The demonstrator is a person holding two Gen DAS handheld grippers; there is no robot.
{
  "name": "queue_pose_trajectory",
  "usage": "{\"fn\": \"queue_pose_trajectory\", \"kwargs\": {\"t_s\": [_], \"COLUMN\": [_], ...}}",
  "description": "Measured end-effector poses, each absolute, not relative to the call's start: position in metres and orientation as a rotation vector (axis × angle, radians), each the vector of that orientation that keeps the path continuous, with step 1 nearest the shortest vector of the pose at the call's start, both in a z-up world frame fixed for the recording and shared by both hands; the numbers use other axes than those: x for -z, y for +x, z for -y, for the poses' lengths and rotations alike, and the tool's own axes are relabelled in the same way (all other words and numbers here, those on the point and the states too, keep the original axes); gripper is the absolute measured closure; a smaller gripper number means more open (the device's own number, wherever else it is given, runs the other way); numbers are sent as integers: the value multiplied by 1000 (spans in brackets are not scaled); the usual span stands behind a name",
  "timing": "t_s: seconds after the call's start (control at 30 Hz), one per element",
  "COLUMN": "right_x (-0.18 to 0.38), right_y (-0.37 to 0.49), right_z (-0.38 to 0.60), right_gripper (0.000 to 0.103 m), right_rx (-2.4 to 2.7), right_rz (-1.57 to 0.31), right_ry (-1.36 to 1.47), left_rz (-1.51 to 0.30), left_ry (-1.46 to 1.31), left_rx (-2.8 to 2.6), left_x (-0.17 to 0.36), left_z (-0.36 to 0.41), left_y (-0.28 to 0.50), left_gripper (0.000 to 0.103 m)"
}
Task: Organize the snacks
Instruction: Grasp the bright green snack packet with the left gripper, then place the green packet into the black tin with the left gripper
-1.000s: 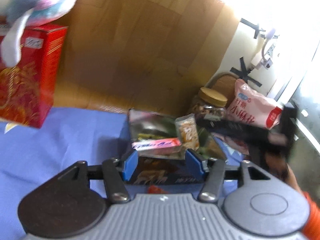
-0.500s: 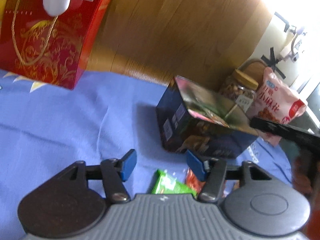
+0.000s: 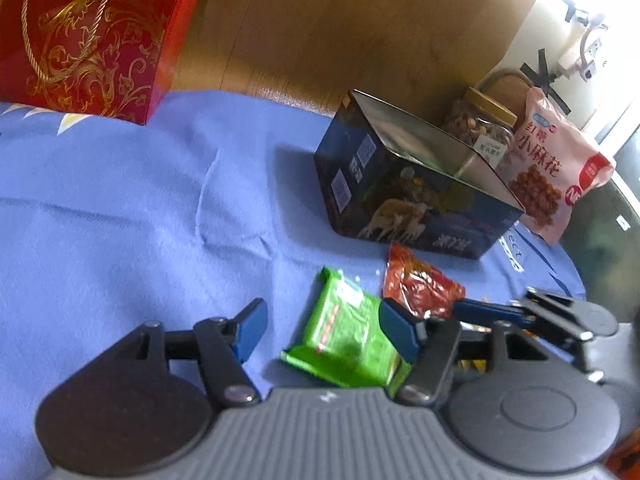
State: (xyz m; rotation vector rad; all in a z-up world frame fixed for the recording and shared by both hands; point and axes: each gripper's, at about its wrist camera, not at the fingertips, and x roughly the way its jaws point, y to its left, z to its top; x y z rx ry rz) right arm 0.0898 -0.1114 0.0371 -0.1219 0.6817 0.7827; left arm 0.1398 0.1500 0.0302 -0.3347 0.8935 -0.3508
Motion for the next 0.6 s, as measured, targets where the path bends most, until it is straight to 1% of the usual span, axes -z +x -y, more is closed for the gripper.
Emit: {"fn": "queue_pose_trajectory", "kwargs": {"t_s": [0.03,0.1,0.13,0.17,0.2,0.23,0.3,0.33,0.37,0.43,0.6], "right_x": [-34,-26,-20,-13,-5,-2,-3,-5,-5,-5,-25], "right_y": [86,84,85,88,92,97,104,103,100,93,84], "right_z": [100,83,76,70,66,68,70,71,73,77,82], "right_gripper": [36,26,25,25,22,22,35,37,38,38,38], "right_rx": [-797,-829,-839,-840,-827,-824,-811,-814,-819,-821,-790], "right_rz": [-670,-659,-657,-661,-663,-655,-666,-664,-661,-633,-529], "right_ry": [-174,-253,-283,-306,-326,-283,-244,-244,-240,-250,-235], "left_rz": [-896,-914,-914,-904,-907,-920,-917,-920,-920,-904,-774], "left_ry": [-335,-334,-327,-296,-272,-270,-270,-286,-308,-335,-329], "left_rx": [352,350,350,354,367,393,393,398,401,411,447], "left_x": [-30,-25,-22,-23,-23,-23,-24,-25,-26,-32,-75], "left_z": [-150,-147,-144,-137,-131,-127,-124,-125,-126,-127,-122], "left_y": [139,141,141,139,138,136,132,130,129,126,129], "left_gripper": [40,42,42,47,52,55,56,57,59,59,59]}}
